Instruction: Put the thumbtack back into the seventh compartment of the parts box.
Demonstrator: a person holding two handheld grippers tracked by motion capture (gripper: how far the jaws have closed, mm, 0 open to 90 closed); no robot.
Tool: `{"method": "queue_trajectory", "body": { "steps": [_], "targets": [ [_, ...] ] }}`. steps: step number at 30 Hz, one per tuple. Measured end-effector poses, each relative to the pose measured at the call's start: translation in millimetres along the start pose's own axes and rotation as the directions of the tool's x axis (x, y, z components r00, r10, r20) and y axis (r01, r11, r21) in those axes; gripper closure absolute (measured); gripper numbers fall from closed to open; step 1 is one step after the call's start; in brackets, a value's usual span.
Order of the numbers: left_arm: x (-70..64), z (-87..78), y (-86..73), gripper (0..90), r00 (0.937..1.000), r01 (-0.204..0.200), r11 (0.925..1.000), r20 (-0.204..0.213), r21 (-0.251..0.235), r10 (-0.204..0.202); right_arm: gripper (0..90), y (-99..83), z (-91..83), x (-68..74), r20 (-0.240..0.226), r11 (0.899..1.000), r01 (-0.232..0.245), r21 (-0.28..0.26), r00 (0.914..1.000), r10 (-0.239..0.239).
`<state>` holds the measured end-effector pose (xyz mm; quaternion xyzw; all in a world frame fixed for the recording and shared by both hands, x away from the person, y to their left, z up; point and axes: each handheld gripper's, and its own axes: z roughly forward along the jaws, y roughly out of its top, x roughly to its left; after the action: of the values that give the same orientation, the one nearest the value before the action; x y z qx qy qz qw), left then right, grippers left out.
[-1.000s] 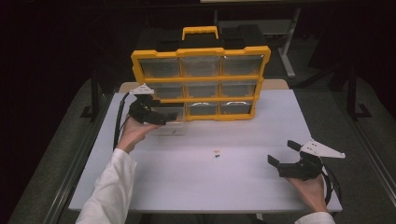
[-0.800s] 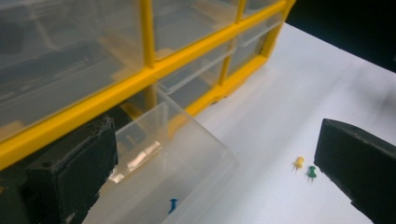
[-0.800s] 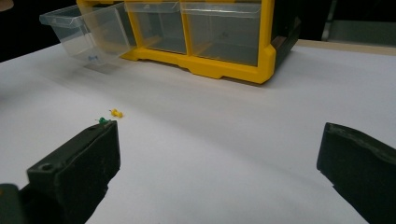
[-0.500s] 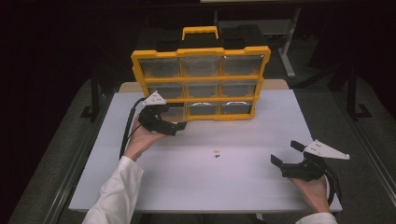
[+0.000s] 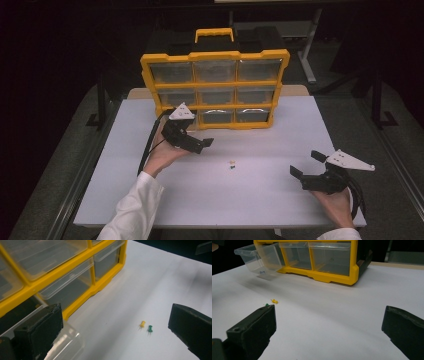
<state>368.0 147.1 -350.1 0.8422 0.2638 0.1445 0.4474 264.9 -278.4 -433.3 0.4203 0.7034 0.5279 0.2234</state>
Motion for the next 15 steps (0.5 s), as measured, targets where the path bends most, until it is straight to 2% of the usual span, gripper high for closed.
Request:
{"method": "queue_trajectory", "body": {
  "steps": [5, 12, 15],
  "targets": [
    [-7.7, 6.0, 2.0, 0.0, 0.9995, -0.022, 0.9997, 0.024, 0.013, 0.022, 0.0, -0.1, 0.8, 0.7, -0.005, 1.000, 0.012, 0.010, 0.9999, -0.012],
    [-20.5, 16.2, 3.0, 0.0, 0.9978, -0.060, 0.9974, 0.030, 0.040, 0.059, 0.0, -0.1, 0.3, 1.0, -0.009, 1.000, 0.009, 0.011, 0.9999, -0.008],
    [-23.3, 18.9, 3.2, 0.0, 0.9970, -0.064, 0.9970, 0.046, 0.043, 0.062, 0.0, -0.1, 0.2, 1.1, -0.009, 1.000, 0.007, 0.011, 0.9999, -0.007]
  ]
}}
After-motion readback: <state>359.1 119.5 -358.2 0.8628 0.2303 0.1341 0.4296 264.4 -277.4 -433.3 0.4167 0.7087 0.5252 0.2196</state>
